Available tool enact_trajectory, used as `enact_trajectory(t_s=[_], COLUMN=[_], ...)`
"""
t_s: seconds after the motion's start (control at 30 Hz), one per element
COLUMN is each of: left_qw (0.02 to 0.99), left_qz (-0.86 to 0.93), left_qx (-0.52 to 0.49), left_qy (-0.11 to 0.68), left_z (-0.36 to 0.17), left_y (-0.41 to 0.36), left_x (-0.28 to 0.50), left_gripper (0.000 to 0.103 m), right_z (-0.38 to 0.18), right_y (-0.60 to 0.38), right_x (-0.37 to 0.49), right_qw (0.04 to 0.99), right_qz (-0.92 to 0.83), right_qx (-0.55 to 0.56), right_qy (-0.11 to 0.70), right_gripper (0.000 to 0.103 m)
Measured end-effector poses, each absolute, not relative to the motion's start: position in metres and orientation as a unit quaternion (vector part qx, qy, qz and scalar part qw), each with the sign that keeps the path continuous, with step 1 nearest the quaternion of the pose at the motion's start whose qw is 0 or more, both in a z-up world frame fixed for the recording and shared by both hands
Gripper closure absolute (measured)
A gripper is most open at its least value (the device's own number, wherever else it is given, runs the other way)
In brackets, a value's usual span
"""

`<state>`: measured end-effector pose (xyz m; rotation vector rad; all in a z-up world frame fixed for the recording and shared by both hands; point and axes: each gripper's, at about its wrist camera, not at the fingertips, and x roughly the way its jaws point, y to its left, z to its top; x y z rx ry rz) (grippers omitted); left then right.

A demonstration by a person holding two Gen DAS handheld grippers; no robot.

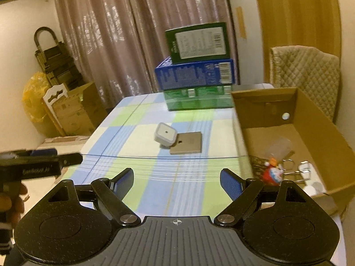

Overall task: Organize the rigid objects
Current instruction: 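Move both tools back toward the white night light and gold router plate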

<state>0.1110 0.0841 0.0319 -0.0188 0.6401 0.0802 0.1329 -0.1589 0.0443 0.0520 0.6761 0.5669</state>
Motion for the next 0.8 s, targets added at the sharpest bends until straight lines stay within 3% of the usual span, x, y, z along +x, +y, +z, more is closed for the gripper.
enact_trajectory(t_s=[0.23,0.7,0.8], left_qw=[0.949,0.948,0.948], left_qz=[0.041,0.0,-0.009], left_qx=[0.013,0.067,0.073], left_qy=[0.312,0.31,0.309], left_z=[0.016,-0.074,-0.093], left_y=[0.094,0.092,0.09], left_x=[0.156,0.266,0.285], left_gripper=[0.013,0.011,0.011], right_z=[0.015,-0.078,-0.09], right_y=[-0.123,-0.092,-0.093], right_x=[0.16,0.273,0.296], right_qw=[0.897,0.896,0.895], right_qz=[0.289,0.25,0.239], right_qx=[0.003,0.031,0.039], right_qy=[0.335,0.367,0.374], right_gripper=[0.021,0.022,0.031])
